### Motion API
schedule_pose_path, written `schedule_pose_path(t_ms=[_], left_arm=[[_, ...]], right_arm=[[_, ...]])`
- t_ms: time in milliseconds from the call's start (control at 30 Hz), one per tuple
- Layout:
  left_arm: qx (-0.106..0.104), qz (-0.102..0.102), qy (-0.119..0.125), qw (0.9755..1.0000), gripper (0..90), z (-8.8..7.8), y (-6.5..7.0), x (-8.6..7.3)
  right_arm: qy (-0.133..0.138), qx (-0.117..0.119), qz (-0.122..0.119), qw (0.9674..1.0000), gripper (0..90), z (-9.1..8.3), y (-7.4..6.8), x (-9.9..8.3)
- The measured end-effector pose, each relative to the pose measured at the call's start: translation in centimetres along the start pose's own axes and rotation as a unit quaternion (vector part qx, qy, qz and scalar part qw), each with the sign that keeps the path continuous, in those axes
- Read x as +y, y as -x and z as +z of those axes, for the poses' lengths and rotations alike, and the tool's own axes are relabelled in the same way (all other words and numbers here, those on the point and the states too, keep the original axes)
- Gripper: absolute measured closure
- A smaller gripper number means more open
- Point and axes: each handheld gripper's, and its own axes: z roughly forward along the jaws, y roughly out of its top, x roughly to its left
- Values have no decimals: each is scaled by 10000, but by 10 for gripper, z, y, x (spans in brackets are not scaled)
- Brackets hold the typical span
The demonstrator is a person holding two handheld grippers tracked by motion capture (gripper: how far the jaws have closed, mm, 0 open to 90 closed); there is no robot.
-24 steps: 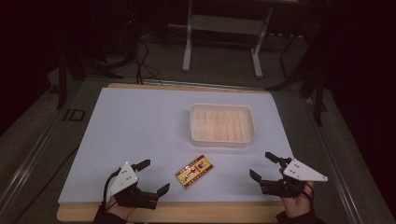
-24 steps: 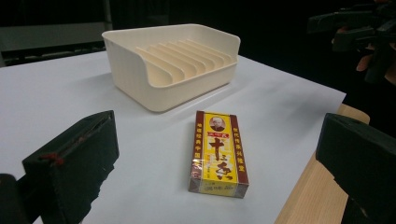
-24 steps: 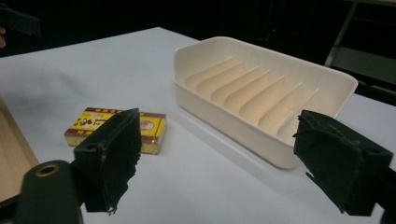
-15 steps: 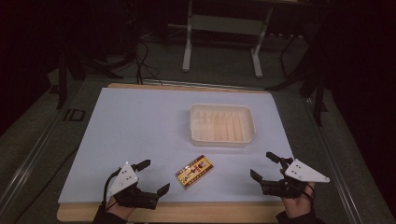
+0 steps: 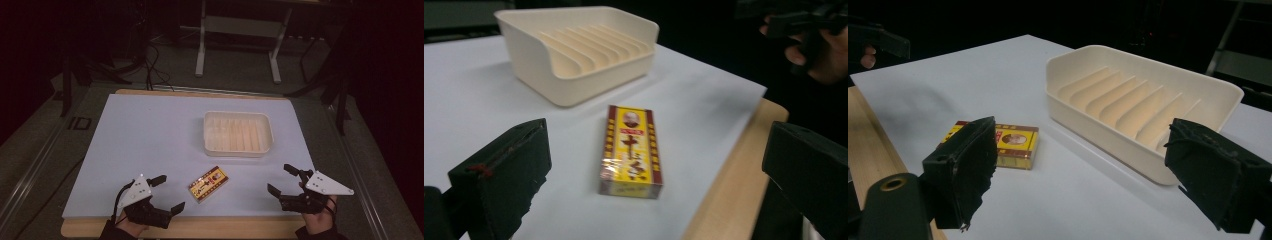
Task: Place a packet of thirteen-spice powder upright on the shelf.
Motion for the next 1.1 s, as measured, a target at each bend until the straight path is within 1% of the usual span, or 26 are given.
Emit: schedule_pose_path(t_ms=[33,67,133,167,200,300,367,400,500,567,600,733,800,833,900,933,1000,1033,1100], left_arm=[[11,90,-105,9999,3,1,3,1],[-55,131,-134,9998,3,2,5,2],[-55,131,-134,9998,3,2,5,2],[-326,198,-263,9989,3,5,11,4],[-465,218,-240,9984,2,6,12,4],[-594,274,-161,9977,3,7,16,7],[-608,308,-136,9976,2,8,19,8],[-650,329,-133,9973,2,9,21,9],[-644,353,-153,9972,3,10,23,10],[-702,412,-196,9965,3,12,25,12],[-747,402,-200,9962,3,13,26,12],[-723,442,-285,9960,3,17,28,15],[-767,400,-279,9959,3,18,28,17],[-716,398,-273,9963,3,18,29,19],[-717,403,-258,9963,3,19,29,21],[-706,430,-268,9962,3,20,30,25],[-753,408,-217,9961,3,22,31,29],[-721,408,-191,9964,3,23,31,30],[-772,390,-236,9960,3,26,31,33]], right_arm=[[8,-20,-44,10000,134,0,0,0],[9,14,-49,10000,135,0,0,0],[17,21,-63,10000,135,0,0,0],[31,13,-104,9999,139,0,0,0],[44,14,-95,9999,138,0,0,0],[44,-11,-104,9999,135,-1,-1,0],[29,-57,-119,9999,134,-1,-1,-1],[24,-52,-107,9999,133,-1,-1,-1],[12,-75,-86,9999,132,-1,-1,-1],[32,-71,-76,9999,132,-2,-2,0],[46,-64,-96,9999,132,-3,-2,0],[65,-14,-110,9999,132,-3,-3,1],[73,24,-123,9999,132,-2,-4,0],[74,26,-122,9999,131,-2,-4,0],[94,39,-116,9999,131,-2,-5,1],[110,48,-108,9999,131,-3,-5,1],[133,34,-120,9998,131,-3,-5,1],[136,43,-107,9998,131,-3,-5,1],[113,36,-110,9999,131,-2,-5,0]])
